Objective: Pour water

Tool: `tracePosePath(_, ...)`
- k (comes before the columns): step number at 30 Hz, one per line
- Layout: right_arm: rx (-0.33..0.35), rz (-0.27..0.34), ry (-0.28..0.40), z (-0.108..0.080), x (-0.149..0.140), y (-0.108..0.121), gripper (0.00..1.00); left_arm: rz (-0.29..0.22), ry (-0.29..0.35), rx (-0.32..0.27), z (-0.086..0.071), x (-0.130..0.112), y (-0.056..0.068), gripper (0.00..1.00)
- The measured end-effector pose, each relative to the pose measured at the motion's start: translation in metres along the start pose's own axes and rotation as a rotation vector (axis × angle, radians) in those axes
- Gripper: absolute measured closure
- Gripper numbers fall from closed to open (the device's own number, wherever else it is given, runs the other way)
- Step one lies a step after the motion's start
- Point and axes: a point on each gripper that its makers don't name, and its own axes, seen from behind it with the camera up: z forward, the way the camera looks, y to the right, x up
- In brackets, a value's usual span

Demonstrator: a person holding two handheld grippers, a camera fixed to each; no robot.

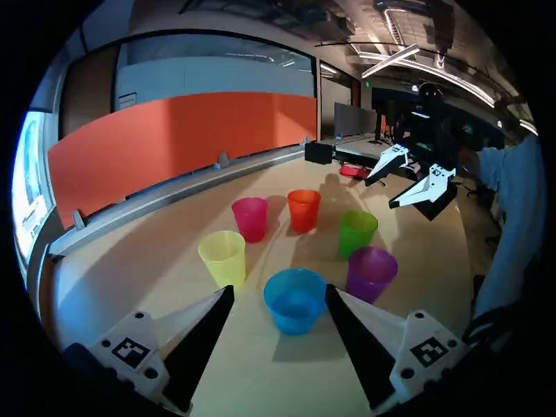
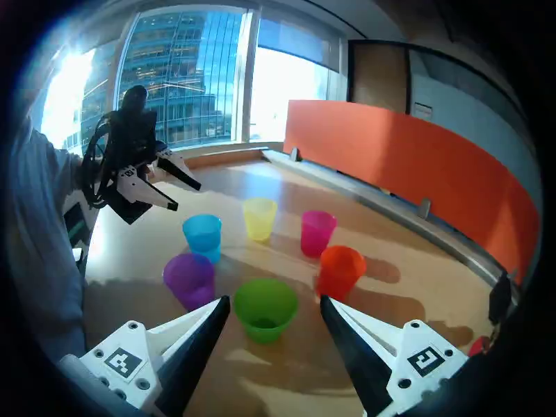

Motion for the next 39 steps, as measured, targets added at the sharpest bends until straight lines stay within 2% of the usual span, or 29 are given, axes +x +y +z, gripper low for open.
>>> tracePosePath(7,0.004,-0.011,-0.040,0.007,-0.023,-0.002,0.00,-0.002,-0.031,-0.013,0.003,-0.019,0.006,0.03)
tracePosePath(18,0.009,-0.026,-0.078,0.016,-0.042,-0.005,0.00,0.012,-0.088,-0.027,0.012,-0.047,0.011,0.02)
tracePosePath(39,0.055,-0.012,-0.099,0.057,-0.051,-0.011,0.00,0.008,-0.113,-0.074,0.044,-0.052,0.016,0.03)
